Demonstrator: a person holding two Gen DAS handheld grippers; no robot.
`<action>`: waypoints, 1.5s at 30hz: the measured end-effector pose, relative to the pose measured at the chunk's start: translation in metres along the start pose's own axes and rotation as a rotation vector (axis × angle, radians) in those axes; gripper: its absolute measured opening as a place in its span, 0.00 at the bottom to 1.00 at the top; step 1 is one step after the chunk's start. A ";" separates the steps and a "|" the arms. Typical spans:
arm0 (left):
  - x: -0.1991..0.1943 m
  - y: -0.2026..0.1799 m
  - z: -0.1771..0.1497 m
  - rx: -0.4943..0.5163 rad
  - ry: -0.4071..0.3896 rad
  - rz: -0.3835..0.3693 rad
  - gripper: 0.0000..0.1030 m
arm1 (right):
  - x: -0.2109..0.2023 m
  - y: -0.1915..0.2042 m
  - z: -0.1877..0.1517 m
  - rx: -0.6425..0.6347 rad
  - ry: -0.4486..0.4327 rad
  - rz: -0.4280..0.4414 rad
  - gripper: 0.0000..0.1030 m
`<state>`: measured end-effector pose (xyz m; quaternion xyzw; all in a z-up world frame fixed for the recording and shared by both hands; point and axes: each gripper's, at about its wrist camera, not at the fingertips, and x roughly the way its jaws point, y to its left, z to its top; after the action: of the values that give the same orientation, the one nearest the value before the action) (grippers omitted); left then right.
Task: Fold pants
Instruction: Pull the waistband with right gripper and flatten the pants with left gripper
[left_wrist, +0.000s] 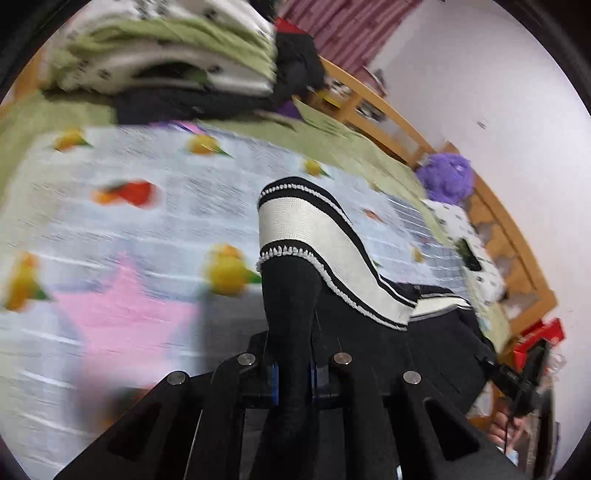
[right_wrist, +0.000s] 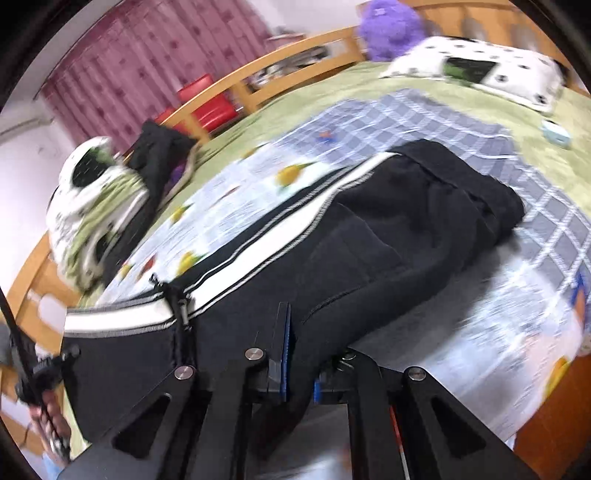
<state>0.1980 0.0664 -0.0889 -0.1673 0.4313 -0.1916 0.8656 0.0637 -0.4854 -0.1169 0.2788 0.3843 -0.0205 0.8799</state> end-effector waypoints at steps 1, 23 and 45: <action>-0.008 0.008 0.003 0.007 -0.007 0.039 0.10 | 0.005 0.013 -0.006 -0.015 0.020 0.037 0.09; -0.095 0.099 -0.101 -0.142 -0.068 0.299 0.64 | 0.057 -0.005 -0.025 0.096 0.078 -0.040 0.62; -0.094 0.082 -0.136 -0.333 -0.210 0.326 0.17 | 0.018 0.028 -0.052 -0.257 0.065 -0.147 0.41</action>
<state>0.0512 0.1658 -0.1402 -0.2550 0.3858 0.0426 0.8856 0.0486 -0.4323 -0.1449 0.1357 0.4314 -0.0263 0.8915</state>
